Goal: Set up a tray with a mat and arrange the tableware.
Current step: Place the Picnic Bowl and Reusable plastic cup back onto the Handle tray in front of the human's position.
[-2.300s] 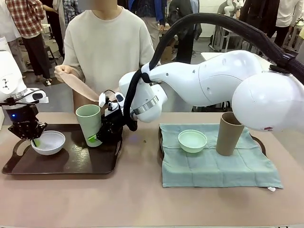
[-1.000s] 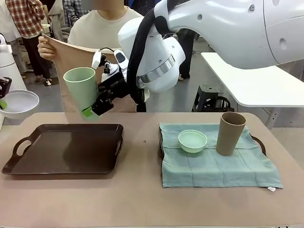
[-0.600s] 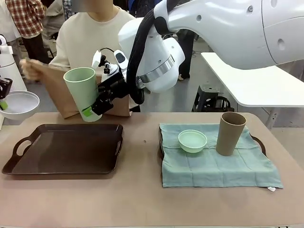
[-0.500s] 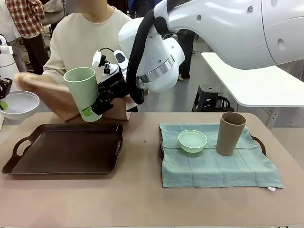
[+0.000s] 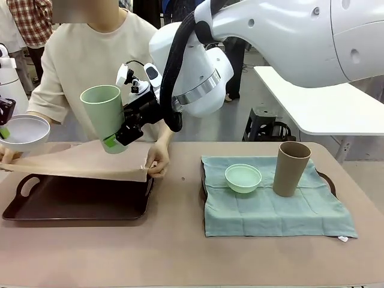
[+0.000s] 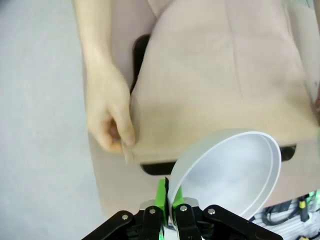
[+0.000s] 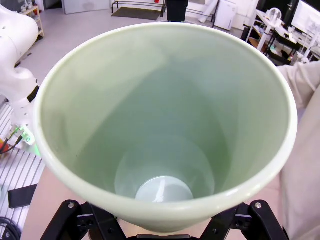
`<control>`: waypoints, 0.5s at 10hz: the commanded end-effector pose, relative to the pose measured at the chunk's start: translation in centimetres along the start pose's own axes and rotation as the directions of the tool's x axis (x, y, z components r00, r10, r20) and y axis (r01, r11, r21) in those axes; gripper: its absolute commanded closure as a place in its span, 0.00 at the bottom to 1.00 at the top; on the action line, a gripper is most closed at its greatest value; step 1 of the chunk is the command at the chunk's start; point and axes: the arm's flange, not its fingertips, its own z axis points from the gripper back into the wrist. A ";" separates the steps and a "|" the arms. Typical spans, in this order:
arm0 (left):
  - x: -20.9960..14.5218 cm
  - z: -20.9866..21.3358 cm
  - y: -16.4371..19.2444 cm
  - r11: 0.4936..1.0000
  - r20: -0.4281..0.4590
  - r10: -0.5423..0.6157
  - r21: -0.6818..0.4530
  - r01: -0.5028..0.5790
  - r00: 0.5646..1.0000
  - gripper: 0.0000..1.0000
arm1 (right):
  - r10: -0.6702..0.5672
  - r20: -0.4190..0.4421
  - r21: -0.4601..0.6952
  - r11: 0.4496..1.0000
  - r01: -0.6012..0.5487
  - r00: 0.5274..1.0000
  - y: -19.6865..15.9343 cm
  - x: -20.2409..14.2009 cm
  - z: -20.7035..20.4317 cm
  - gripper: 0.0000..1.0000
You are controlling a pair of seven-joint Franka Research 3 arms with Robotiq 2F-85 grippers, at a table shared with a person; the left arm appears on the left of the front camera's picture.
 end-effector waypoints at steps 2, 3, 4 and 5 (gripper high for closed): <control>0.0 0.2 0.0 1.000 0.006 -0.006 -0.003 0.006 1.000 1.00 | 0.005 0.004 0.004 1.000 -0.005 1.000 -0.2 0.2 0.0 0.86; 0.0 0.2 0.0 1.000 0.006 -0.006 -0.003 0.006 1.000 1.00 | 0.005 0.004 0.004 1.000 -0.005 1.000 -0.2 0.2 0.0 0.86; 0.0 0.2 0.0 1.000 0.006 -0.006 -0.003 0.006 1.000 1.00 | 0.005 0.004 0.004 1.000 -0.005 1.000 -0.2 0.2 0.0 0.86; 0.0 0.2 0.0 1.000 0.006 -0.006 -0.003 0.006 1.000 1.00 | 0.005 0.004 0.004 1.000 -0.005 1.000 -0.2 0.2 0.0 0.86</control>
